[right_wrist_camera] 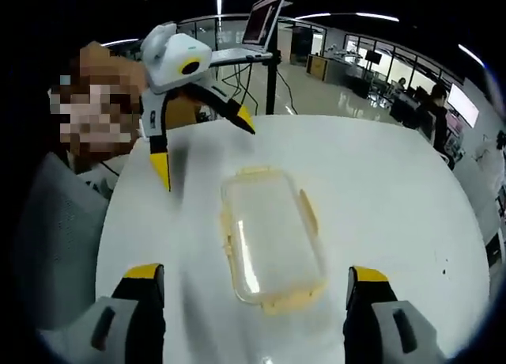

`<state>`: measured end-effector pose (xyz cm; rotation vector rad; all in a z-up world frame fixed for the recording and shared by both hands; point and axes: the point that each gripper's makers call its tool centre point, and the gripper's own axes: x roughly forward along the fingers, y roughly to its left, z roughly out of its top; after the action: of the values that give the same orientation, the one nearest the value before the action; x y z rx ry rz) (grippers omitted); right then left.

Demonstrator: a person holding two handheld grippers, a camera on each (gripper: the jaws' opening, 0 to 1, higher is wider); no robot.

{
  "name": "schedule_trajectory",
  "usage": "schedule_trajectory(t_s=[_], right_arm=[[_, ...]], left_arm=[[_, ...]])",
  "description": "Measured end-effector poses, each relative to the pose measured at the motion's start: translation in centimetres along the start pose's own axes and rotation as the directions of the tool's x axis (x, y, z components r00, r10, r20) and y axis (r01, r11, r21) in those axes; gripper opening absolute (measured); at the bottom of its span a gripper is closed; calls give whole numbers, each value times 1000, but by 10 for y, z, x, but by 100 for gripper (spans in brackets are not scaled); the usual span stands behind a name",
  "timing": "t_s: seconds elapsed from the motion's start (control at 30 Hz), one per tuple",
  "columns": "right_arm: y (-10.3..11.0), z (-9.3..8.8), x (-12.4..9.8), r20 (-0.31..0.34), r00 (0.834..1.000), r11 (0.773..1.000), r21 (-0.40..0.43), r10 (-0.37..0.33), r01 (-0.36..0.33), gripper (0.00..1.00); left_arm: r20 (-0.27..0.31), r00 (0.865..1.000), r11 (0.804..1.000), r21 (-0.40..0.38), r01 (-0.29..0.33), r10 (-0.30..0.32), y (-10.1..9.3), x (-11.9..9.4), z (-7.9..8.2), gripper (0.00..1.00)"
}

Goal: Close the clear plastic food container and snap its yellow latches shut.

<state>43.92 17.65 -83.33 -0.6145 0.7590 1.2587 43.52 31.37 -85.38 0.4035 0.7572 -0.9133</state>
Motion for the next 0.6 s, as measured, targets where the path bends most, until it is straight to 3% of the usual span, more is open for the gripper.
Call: schedule_trajectory(t_s=[0.17, 0.37, 0.6], right_arm=[[-5, -2, 1, -16, 1000, 1000, -16, 8, -8, 96], [-12, 3, 0, -6, 1000, 1000, -13, 19, -19, 94], [-11, -4, 1, -58, 998, 998, -42, 39, -42, 95]], left_arm=[[-10, 1000, 999, 34, 25, -25, 5, 3, 5, 99], [-62, 994, 988, 120, 95, -88, 0, 6, 1, 99], [-94, 988, 974, 178, 142, -127, -2, 8, -1, 99]])
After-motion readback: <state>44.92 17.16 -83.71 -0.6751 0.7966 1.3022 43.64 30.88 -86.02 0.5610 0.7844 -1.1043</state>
